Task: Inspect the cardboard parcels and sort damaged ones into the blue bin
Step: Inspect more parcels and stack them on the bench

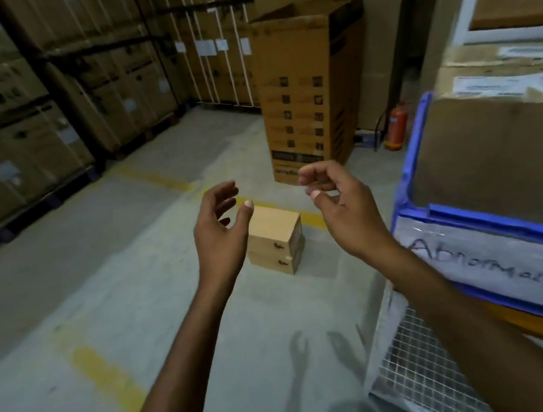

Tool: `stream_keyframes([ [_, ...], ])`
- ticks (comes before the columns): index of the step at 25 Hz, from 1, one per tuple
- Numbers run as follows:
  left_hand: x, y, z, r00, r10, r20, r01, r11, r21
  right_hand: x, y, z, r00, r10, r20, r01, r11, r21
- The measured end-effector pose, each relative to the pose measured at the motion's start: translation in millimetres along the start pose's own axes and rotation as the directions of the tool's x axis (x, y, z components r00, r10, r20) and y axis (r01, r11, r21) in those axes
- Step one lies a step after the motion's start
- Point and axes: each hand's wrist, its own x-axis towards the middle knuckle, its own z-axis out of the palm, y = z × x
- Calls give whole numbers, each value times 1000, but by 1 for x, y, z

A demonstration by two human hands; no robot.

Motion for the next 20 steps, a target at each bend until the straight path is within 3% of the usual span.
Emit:
stream_keyframes([
  [5, 97, -57, -32, 972, -191, -139, 175, 977, -119, 99, 49, 88, 997, 67, -25, -65, 995, 72],
  [9, 162, -92, -49, 952, -266, -155, 243, 958, -151, 166, 84, 146, 991, 135, -15, -133, 988, 78],
  [14, 243, -149, -41, 917, -390, -78, 359, 896, -262, 238, 131, 193, 980, 197, -15, -197, 980, -27],
  [20, 293, -233, 18, 837, -543, 70, 540, 797, -272, 296, 238, 230, 911, 406, -72, -412, 900, -142],
])
